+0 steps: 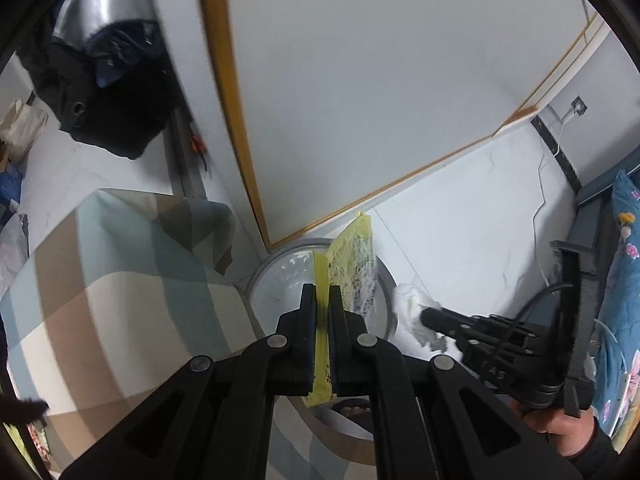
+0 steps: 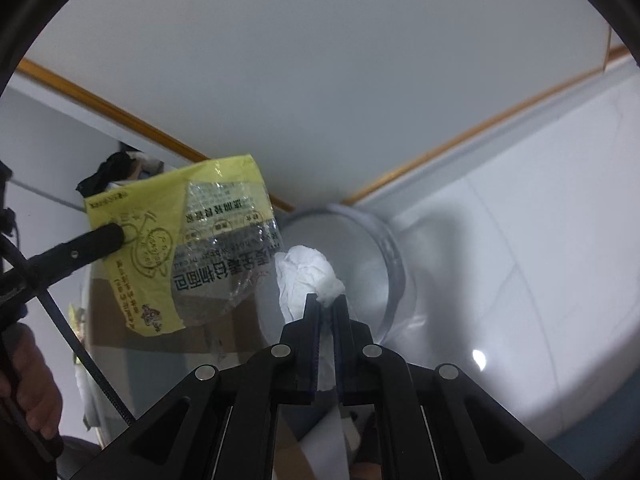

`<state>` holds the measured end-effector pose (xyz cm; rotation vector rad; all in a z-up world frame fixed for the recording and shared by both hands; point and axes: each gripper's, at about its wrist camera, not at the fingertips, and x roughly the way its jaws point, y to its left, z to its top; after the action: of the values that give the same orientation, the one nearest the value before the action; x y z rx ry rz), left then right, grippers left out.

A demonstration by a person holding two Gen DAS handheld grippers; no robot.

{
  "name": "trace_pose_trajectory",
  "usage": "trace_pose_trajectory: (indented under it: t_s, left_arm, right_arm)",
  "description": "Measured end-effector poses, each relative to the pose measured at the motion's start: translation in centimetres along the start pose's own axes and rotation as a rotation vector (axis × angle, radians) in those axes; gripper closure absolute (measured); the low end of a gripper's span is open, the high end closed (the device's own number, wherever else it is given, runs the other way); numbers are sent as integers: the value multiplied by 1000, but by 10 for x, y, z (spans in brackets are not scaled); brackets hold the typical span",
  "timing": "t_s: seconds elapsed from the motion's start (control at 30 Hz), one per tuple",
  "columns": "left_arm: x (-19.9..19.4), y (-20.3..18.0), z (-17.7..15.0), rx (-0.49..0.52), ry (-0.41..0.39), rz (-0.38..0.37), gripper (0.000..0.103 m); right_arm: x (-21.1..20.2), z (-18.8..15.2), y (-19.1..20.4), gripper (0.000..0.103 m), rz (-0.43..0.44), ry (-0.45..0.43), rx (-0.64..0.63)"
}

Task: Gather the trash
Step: 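Carry the yellow bag and white tissue in both grippers over the white trash bin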

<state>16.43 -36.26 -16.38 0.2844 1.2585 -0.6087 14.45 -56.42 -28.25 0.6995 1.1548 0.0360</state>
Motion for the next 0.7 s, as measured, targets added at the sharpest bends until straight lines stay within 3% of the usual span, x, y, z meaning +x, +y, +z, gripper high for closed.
trace_pose_trajectory:
  t_s: [0.07, 0.3, 0.5, 0.57, 0.7]
  left_arm:
    - [6, -6, 1, 10, 15, 9, 101]
    - [30, -4, 18, -11, 80, 34, 101]
    - [33, -6, 16, -36, 101, 30, 101]
    - [34, -7, 15, -33, 106, 31, 101]
    - [39, -10, 15, -28, 124, 42, 101]
  right_arm:
    - [2, -5, -19, 98, 9, 16, 9]
    - [35, -7, -22, 95, 32, 62, 47]
    - [39, -6, -27, 94, 52, 76, 58]
    - [32, -9, -31, 89, 64, 86, 55]
    - [33, -11, -33, 58, 67, 95, 52]
